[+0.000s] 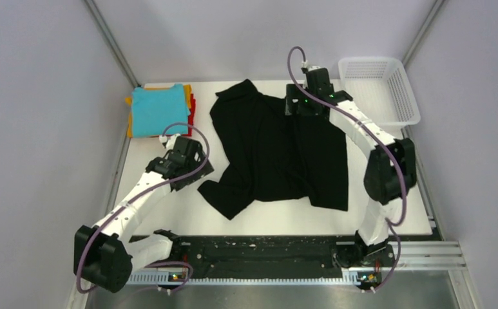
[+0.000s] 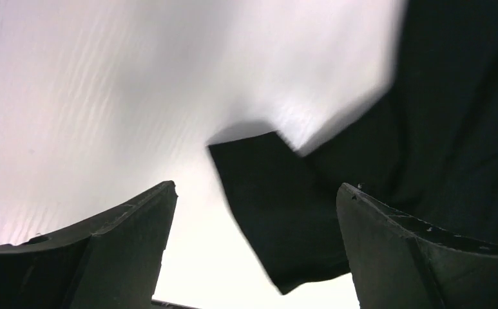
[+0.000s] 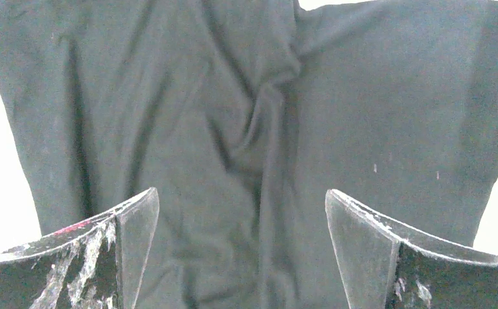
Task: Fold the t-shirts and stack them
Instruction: Flatten out the tshirt
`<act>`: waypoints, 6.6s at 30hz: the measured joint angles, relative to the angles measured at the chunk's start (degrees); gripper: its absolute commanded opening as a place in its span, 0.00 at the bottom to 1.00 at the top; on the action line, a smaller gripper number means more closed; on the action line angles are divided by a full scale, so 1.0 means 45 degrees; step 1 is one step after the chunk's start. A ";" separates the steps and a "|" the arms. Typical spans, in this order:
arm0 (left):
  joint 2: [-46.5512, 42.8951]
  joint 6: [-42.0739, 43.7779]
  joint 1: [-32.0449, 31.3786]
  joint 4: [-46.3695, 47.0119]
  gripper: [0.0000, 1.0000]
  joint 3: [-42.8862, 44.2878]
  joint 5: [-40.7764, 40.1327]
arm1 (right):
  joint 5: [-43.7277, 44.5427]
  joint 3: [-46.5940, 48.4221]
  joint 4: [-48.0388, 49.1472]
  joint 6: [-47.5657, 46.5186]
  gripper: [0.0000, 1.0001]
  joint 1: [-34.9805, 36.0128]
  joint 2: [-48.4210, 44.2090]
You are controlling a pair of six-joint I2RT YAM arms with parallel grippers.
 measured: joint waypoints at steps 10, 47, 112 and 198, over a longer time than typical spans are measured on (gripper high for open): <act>-0.0525 0.0928 0.1093 0.0199 0.72 -0.2477 0.1972 | 0.0913 -0.6994 0.0680 0.1705 0.99 0.0418 -0.5989; 0.2370 0.2482 0.1724 0.2599 0.00 -0.2390 0.4061 | 0.2526 -1.0268 -0.0092 0.4027 0.99 0.0418 -0.8956; -0.2395 0.0151 0.1642 0.2001 0.00 -0.3793 0.3021 | 0.4663 -1.5698 -0.2084 0.9335 0.00 0.0418 -1.1506; 1.0603 0.7490 0.2025 0.6669 0.00 0.8514 -0.0797 | 0.6863 -0.9292 0.2997 0.2822 0.00 -0.1481 -0.6504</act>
